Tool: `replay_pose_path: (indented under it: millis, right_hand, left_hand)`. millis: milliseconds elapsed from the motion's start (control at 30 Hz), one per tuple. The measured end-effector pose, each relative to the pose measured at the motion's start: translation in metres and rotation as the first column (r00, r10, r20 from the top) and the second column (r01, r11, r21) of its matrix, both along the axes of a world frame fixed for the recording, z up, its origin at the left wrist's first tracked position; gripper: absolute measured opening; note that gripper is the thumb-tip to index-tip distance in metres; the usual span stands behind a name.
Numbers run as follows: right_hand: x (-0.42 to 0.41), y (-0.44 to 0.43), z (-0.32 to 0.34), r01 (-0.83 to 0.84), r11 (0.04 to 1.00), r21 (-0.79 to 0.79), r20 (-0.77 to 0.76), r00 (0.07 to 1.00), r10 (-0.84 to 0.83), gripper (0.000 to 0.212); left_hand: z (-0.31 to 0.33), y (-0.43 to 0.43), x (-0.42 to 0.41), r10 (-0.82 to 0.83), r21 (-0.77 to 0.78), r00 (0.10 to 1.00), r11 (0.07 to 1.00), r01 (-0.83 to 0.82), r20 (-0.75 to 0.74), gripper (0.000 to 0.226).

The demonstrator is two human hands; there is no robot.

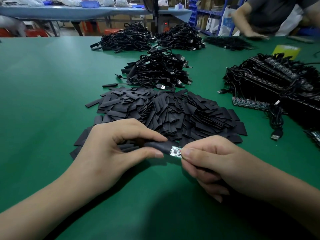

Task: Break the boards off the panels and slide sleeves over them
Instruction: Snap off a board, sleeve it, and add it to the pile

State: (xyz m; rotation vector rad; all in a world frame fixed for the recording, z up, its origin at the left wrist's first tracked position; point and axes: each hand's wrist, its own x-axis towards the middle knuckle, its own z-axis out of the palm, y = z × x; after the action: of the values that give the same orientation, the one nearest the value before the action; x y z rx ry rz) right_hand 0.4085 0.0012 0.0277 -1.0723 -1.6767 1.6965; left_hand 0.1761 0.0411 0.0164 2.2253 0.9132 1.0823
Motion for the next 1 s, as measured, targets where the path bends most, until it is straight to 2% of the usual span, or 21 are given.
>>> replay_pose_path:
  millis: [100, 333, 433, 533, 667, 733, 833, 1000]
  right_hand:
    - [-0.001, 0.000, 0.000, -0.008, 1.000, -0.012, -0.001, 1.000, 0.008, 0.037]
    - [-0.003, -0.002, -0.004, 0.023, 0.998, 0.052, 0.034, 0.999, -0.025, 0.034]
    - [-0.004, -0.001, -0.006, 0.130, 0.983, 0.128, -0.018, 0.991, -0.129, 0.019]
    - [-0.001, -0.002, -0.006, 0.246, 0.919, 0.309, -0.030, 0.968, -0.249, 0.003]
    - [-0.001, -0.006, -0.005, 0.285, 0.745, 0.603, 0.007, 0.932, -0.362, 0.012]
    - [-0.002, -0.008, -0.004, 0.271, 0.665, 0.696, 0.036, 0.912, -0.409, 0.011]
    - [-0.002, -0.009, -0.002, 0.250, 0.603, 0.758, 0.056, 0.895, -0.442, 0.011]
    - [-0.002, -0.010, -0.001, 0.230, 0.575, 0.785, 0.067, 0.892, -0.448, 0.011]
  left_hand:
    - [0.003, -0.003, 0.002, -0.036, 0.072, 0.999, 0.997, 0.039, -0.038, 0.021]
    - [0.003, -0.008, 0.006, -0.024, 0.083, 0.998, 0.996, 0.029, -0.059, 0.023]
    - [0.003, -0.007, 0.006, 0.020, 0.052, 1.000, 0.998, -0.019, -0.014, 0.021]
    - [0.003, -0.007, 0.006, 0.062, 0.007, 0.998, 0.998, -0.062, 0.025, 0.018]
    - [0.004, -0.008, 0.007, 0.071, -0.022, 0.995, 0.997, -0.070, 0.074, 0.018]
    - [0.004, -0.009, 0.007, 0.072, -0.023, 0.993, 0.997, -0.070, 0.090, 0.018]
    - [0.004, -0.011, 0.008, 0.078, -0.012, 0.993, 0.997, -0.077, 0.094, 0.018]
    - [0.004, -0.012, 0.008, 0.085, 0.010, 0.994, 0.996, -0.085, 0.063, 0.018]
